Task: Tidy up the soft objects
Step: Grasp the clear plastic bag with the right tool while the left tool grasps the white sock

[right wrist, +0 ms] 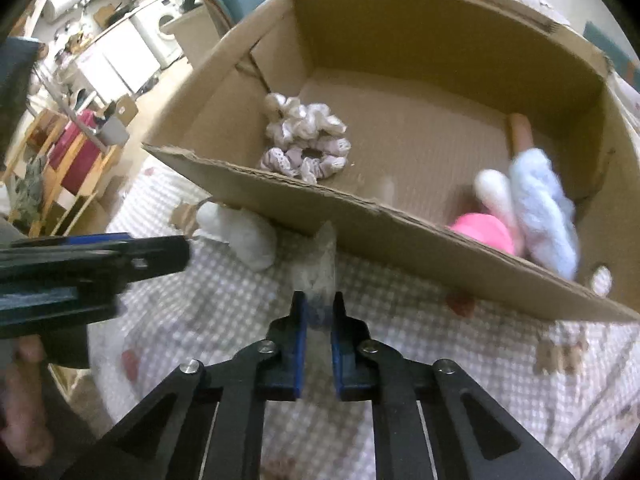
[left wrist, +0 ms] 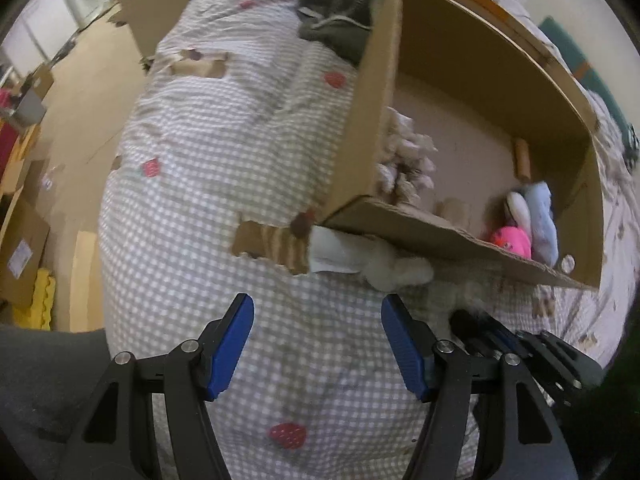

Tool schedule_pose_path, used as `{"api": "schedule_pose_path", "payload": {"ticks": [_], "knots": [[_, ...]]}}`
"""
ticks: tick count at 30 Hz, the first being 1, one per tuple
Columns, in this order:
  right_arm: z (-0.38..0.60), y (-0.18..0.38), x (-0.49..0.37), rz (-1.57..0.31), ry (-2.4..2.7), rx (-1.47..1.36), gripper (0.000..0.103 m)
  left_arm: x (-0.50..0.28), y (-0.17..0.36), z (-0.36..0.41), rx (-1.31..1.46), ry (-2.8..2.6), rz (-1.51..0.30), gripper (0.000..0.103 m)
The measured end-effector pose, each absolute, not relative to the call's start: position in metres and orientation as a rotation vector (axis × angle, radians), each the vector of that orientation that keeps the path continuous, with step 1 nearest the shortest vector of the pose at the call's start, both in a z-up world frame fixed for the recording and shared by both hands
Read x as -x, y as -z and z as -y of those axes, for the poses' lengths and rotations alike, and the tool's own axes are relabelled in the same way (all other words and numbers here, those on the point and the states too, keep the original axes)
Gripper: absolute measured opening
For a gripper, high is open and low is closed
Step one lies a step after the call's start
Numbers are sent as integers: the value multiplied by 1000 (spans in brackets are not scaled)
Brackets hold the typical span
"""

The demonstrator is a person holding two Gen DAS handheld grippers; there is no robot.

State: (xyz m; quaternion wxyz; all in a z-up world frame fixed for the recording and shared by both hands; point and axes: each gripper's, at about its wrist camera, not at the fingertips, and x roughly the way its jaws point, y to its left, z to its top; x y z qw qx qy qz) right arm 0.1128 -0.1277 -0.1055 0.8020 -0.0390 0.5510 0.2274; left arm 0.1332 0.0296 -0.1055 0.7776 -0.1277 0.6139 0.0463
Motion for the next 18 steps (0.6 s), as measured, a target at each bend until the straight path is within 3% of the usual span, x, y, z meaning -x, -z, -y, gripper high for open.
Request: {"api": "schedule_pose_path", "payload": {"ticks": [14, 18], "knots": [[188, 87, -98, -1191, -424, -74, 8, -158, 135, 22, 77, -20, -1334, 63], [183, 86, -100, -1174, -427, -63, 8, -164, 141, 29, 39, -34, -1320, 58]]}}
